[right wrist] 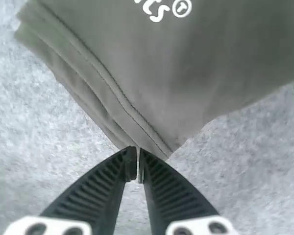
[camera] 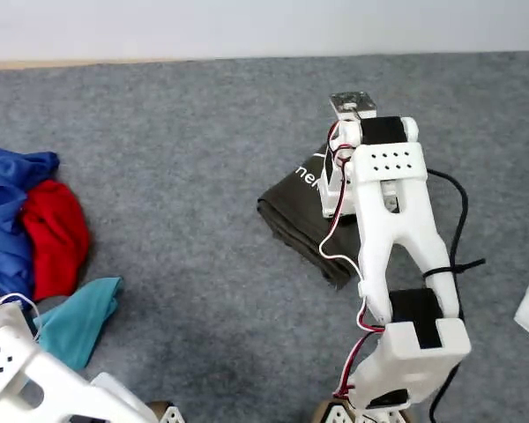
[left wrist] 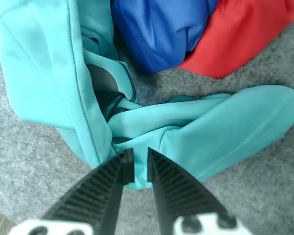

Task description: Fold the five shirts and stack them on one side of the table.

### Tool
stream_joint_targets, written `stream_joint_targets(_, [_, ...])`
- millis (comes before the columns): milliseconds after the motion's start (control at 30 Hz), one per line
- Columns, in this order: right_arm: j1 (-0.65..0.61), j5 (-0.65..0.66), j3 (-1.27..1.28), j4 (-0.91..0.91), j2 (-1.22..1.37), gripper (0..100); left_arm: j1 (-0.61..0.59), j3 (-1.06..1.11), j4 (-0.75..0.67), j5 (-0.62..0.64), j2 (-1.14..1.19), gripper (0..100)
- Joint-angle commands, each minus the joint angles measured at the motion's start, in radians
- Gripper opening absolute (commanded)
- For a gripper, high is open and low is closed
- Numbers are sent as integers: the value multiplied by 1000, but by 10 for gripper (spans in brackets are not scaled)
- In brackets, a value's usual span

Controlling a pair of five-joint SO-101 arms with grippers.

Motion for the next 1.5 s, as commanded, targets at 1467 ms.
stream_joint_targets(1467, [88, -720, 21, -467, 314, 406, 2, -8, -5, -8, -18, 55])
